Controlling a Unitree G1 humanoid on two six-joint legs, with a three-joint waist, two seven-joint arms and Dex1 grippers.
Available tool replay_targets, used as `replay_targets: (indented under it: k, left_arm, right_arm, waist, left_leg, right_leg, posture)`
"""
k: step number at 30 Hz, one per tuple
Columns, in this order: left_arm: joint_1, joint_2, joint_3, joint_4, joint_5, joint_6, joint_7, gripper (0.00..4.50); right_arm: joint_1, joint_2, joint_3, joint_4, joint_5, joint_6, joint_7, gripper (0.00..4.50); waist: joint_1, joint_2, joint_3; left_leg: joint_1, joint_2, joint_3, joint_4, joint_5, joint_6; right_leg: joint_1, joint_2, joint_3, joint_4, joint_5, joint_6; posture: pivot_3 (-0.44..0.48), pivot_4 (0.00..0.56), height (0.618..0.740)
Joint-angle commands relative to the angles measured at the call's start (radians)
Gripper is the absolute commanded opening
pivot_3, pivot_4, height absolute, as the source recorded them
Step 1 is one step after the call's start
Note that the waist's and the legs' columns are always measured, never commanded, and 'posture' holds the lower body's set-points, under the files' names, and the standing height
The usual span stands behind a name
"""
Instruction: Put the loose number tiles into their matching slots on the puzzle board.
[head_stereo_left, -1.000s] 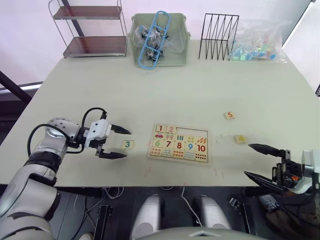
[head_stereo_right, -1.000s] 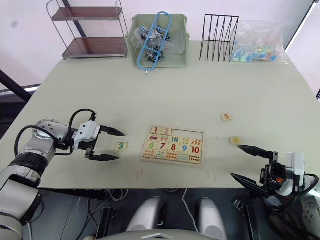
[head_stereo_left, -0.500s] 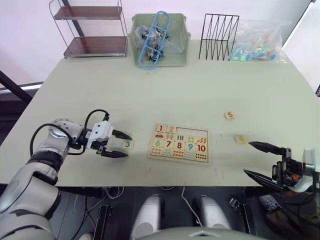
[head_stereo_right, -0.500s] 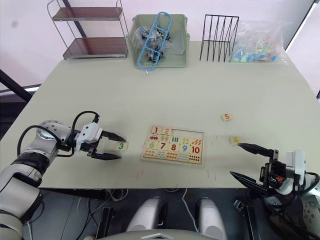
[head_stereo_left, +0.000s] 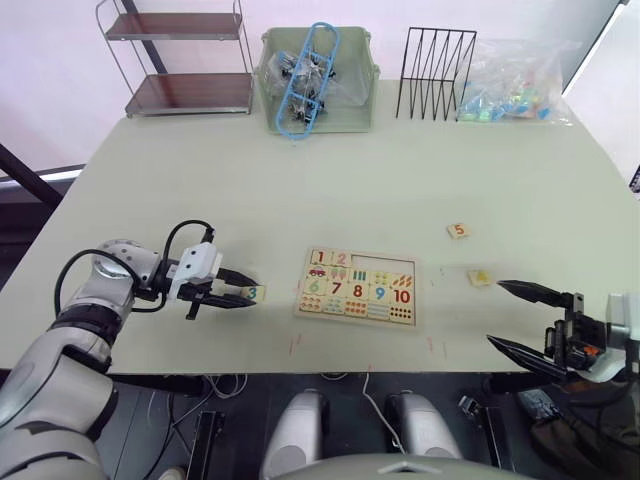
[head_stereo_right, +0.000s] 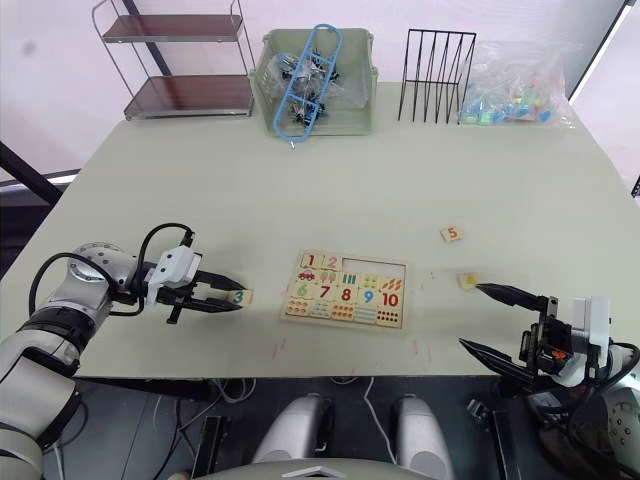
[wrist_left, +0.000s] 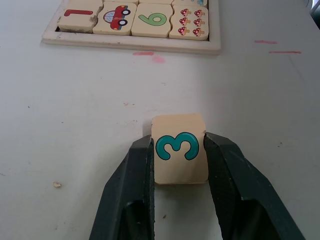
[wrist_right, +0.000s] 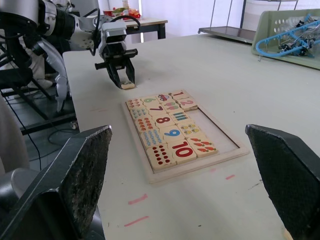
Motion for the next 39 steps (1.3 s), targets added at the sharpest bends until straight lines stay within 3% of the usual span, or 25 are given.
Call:
replay_targets:
  k: [1, 14, 23, 28, 39]
  left_arm:
    - [0.006, 0.03, 0.003, -0.034, -0.014, 0.017, -0.029, 0.96]
    - [-0.094, 0.08, 0.052, -0.223, -0.017, 0.184, -0.029, 0.96]
    - [-0.194, 0.045, 0.091, -0.338, -0.019, 0.456, -0.029, 0.96]
    - [-0.274, -0.018, 0.124, -0.334, 0.026, 0.548, -0.029, 0.96]
    - [-0.397, -0.275, 0.171, -0.307, 0.258, 0.582, -0.004, 0.96]
  right_arm:
    - [-0.007, 0.0, -0.004, -0.042, 0.022, 0.005, -0.007, 4.5]
    - [0.0, 0.014, -0.005, -0.046, 0.022, 0.002, -0.018, 4.5]
    - [0.013, 0.066, -0.011, -0.04, 0.013, -0.031, -0.045, 4.5]
    - [0.054, 0.092, -0.013, -0.056, 0.007, -0.051, -0.061, 4.5]
    - [0.087, 0.123, 0.0, -0.069, -0.013, -0.092, -0.099, 4.5]
  waist:
    - [0.0, 0.0, 0.0]
    - [0.002, -0.001, 0.0]
    - [0.001, -0.001, 0.001]
    - [0.002, -0.002, 0.001]
    - [0.0, -0.002, 0.001]
  left_leg:
    - [0.0, 0.0, 0.0, 0.0, 0.0, 0.0]
    - [-0.001, 0.0, 0.0, 0.0, 0.0, 0.0]
    - [-0.001, -0.001, -0.001, 0.0, 0.0, 0.0]
    - [-0.001, -0.002, -0.001, 0.0, 0.0, 0.0]
    - [-0.001, -0.003, -0.001, 0.001, 0.0, 0.0]
  right_leg:
    - [0.0, 0.0, 0.0, 0.0, 0.0, 0.0]
    - [0.0, 0.0, 0.0, 0.0, 0.0, 0.0]
    - [0.0, 0.001, 0.0, 0.0, 0.0, 0.0]
    - [0.0, 0.002, -0.001, 0.0, 0.0, 0.0]
    - [0.0, 0.002, 0.0, 0.0, 0.0, 0.0]
  posture:
    - [0.0, 0.15, 0.74]
    - [0.0, 0.15, 0.74]
    - [0.0, 0.15, 0.74]
    - [0.0, 0.15, 0.74]
    - [0.0, 0.15, 0.74]
